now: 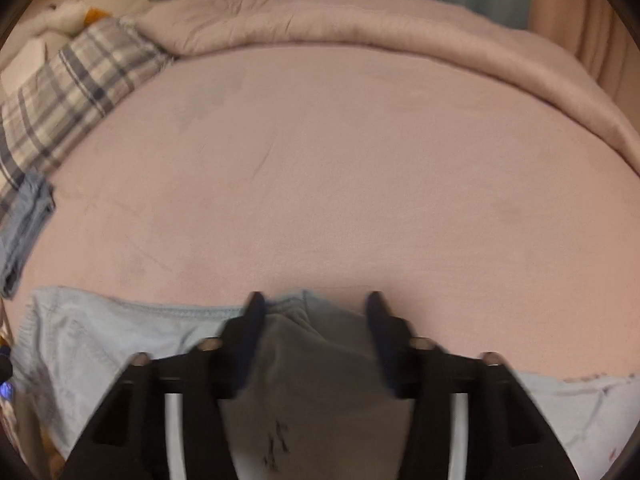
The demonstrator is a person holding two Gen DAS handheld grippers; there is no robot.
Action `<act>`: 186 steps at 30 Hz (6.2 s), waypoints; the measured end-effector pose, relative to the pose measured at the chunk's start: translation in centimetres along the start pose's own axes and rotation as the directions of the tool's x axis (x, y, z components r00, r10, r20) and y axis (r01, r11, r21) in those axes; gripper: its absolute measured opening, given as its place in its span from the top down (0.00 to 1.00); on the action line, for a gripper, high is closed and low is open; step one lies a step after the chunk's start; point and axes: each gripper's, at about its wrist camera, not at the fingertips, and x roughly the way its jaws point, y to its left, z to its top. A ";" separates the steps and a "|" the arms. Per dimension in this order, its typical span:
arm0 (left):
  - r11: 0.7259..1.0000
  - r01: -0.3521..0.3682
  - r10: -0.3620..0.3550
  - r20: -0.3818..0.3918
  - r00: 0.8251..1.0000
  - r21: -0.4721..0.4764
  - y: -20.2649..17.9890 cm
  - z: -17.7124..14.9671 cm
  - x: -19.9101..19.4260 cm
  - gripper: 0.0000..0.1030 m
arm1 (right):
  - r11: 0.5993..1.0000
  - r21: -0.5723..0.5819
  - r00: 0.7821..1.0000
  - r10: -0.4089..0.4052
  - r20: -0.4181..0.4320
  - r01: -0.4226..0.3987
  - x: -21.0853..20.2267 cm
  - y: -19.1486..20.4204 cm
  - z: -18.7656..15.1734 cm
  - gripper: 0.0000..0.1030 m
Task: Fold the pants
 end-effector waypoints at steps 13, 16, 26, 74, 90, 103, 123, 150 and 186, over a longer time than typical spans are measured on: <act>0.979 0.184 -0.159 -0.235 0.959 0.086 -6.1 -5.5 6.4 0.69 | 0.999 0.040 0.997 -0.021 -0.075 0.024 -4.2 -4.0 -8.1 0.45; 0.984 0.144 -0.119 -0.218 0.969 0.103 -6.4 -6.2 7.3 0.72 | 0.993 0.115 0.993 -0.006 -0.118 0.019 -3.3 -5.7 -9.3 0.47; 0.987 0.111 -0.089 -0.182 0.979 0.116 -6.8 -7.1 7.7 0.72 | 0.971 0.226 0.994 -0.063 -0.089 0.082 -4.0 -9.5 -10.5 0.91; 0.968 0.193 -0.141 -0.290 0.947 0.160 -12.7 -8.0 9.9 0.67 | 0.721 0.519 0.875 -0.467 -0.127 0.459 -12.0 -23.5 -16.1 0.77; 0.963 0.185 -0.123 -0.290 0.949 0.196 -13.5 -8.1 10.1 0.58 | 0.628 0.632 0.869 -0.468 -0.159 0.454 -12.3 -28.5 -18.7 0.61; 0.963 0.185 -0.122 -0.296 0.947 0.196 -13.5 -8.2 10.2 0.57 | 0.621 0.672 0.865 -0.497 -0.059 0.403 -15.7 -28.5 -18.8 0.91; 0.962 0.183 -0.119 -0.293 0.949 0.204 -13.8 -8.4 10.3 0.54 | 0.578 0.693 0.862 -0.492 -0.124 0.430 -15.6 -31.4 -20.9 0.86; 0.949 0.137 -0.051 -0.294 0.955 0.282 -15.9 -8.7 10.4 0.45 | 0.536 0.689 0.827 -0.536 -0.169 0.488 -14.1 -31.4 -21.5 0.88; 0.930 0.170 -0.100 -0.221 0.970 0.325 -18.9 -6.7 8.3 0.33 | 0.695 0.718 0.873 -0.368 0.322 0.028 -21.0 -28.5 -14.7 0.84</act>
